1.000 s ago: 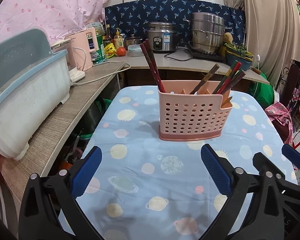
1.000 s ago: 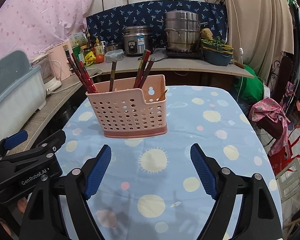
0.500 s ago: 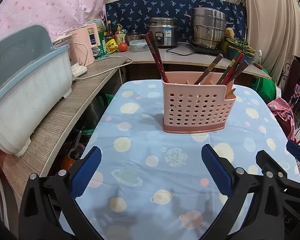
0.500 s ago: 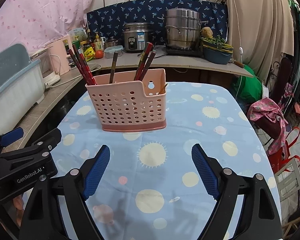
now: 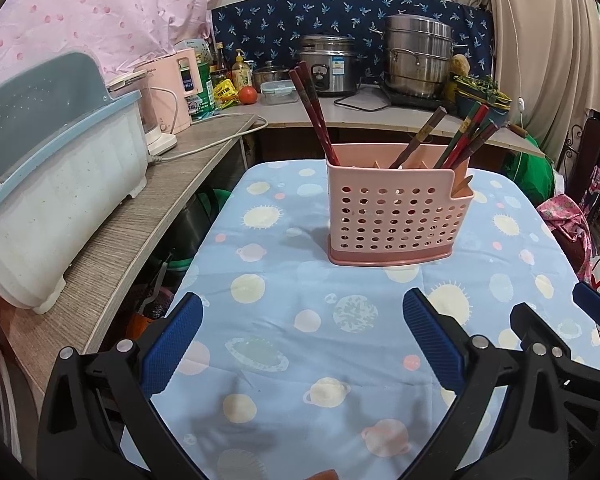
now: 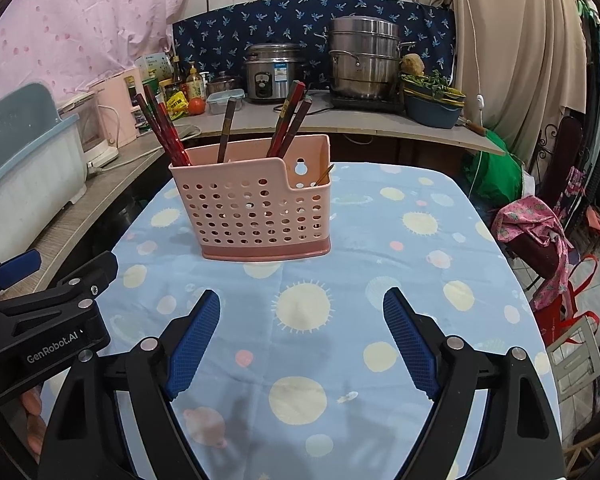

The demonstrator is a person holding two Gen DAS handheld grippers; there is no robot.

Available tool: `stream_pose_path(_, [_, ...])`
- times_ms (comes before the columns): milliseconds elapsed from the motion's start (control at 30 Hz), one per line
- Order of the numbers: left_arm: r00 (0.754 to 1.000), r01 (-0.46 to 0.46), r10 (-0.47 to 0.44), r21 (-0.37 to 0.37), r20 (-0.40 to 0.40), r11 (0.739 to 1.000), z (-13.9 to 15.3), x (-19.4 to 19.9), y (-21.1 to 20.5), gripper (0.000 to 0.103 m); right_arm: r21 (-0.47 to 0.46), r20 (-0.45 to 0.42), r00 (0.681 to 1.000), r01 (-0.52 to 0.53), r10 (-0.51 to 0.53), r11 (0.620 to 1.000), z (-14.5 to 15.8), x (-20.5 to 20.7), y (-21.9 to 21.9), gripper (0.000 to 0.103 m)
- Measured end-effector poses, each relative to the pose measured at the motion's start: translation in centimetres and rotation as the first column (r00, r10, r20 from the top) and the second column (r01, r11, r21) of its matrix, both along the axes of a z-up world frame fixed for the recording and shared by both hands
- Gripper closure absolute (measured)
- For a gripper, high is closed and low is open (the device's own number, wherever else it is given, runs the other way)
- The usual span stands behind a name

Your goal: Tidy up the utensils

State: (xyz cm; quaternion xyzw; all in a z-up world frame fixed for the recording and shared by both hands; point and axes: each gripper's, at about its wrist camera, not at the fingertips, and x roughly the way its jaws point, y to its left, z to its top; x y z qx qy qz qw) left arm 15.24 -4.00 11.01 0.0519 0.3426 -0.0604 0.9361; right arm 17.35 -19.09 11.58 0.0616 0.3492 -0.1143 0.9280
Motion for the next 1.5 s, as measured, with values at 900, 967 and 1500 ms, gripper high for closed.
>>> stream_pose_path(900, [1.000, -0.017, 0.017, 0.020, -0.015, 1.000, -0.5, 1.3, -0.6, 0.007, 0.011, -0.018, 1.000, 0.011, -0.011, 1.000, -0.9, 1.2, -0.6, 0.022])
stream_pose_path(967, [1.000, -0.017, 0.017, 0.025, -0.013, 1.000, -0.6, 1.4, -0.7, 0.007, 0.012, -0.018, 1.000, 0.012, -0.012, 1.000, -0.9, 1.3, -0.6, 0.022])
stream_pose_path(1500, [0.999, -0.033, 0.034, 0.038, -0.031, 0.999, -1.1, 2.0, -0.8, 0.007, 0.016, -0.034, 0.999, 0.013, -0.012, 1.000, -1.6, 1.8, -0.4, 0.022])
